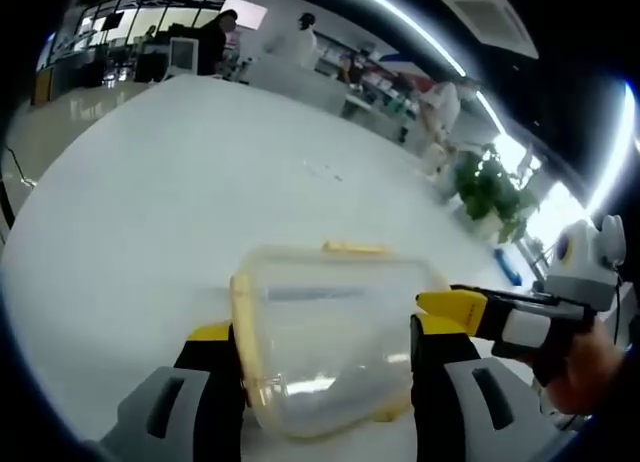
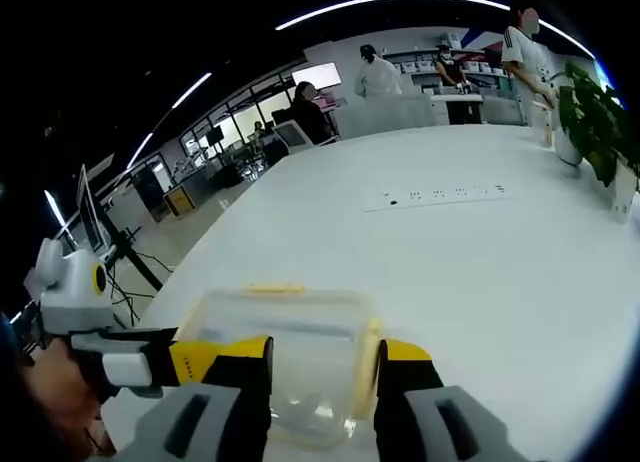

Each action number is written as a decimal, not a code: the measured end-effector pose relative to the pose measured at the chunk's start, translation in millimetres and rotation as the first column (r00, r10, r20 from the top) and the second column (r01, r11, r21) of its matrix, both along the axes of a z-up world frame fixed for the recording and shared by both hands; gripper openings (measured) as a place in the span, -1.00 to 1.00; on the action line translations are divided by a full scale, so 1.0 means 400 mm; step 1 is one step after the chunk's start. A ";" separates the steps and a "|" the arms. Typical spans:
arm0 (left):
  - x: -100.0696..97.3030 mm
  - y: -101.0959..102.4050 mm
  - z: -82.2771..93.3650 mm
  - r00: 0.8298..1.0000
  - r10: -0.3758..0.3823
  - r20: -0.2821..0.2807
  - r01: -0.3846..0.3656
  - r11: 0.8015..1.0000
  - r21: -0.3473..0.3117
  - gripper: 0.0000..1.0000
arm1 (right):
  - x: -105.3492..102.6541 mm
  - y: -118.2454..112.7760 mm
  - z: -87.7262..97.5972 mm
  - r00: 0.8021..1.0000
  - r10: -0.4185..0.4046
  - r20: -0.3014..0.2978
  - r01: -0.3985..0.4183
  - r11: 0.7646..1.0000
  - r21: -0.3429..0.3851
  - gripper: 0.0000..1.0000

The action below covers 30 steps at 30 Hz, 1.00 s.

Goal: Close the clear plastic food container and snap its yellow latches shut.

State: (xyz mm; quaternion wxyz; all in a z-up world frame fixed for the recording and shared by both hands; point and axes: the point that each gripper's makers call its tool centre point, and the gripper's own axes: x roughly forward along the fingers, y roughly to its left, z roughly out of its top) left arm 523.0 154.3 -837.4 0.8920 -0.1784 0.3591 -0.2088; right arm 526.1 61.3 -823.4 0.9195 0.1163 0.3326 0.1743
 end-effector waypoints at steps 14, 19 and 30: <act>0.108 0.016 -0.001 1.000 -0.008 0.002 0.008 1.000 -0.006 0.32 | 0.099 0.015 -0.001 1.000 -0.013 0.014 0.013 1.000 0.007 -0.24; 0.128 0.018 -0.001 1.000 0.005 0.004 -0.005 1.000 -0.004 0.32 | 0.119 0.019 -0.001 1.000 -0.012 0.015 0.012 1.000 0.007 -0.24; 0.126 0.026 -0.001 1.000 0.014 0.022 -0.014 1.000 -0.005 0.35 | 0.121 0.015 -0.003 1.000 0.001 0.019 -0.002 1.000 0.028 -0.22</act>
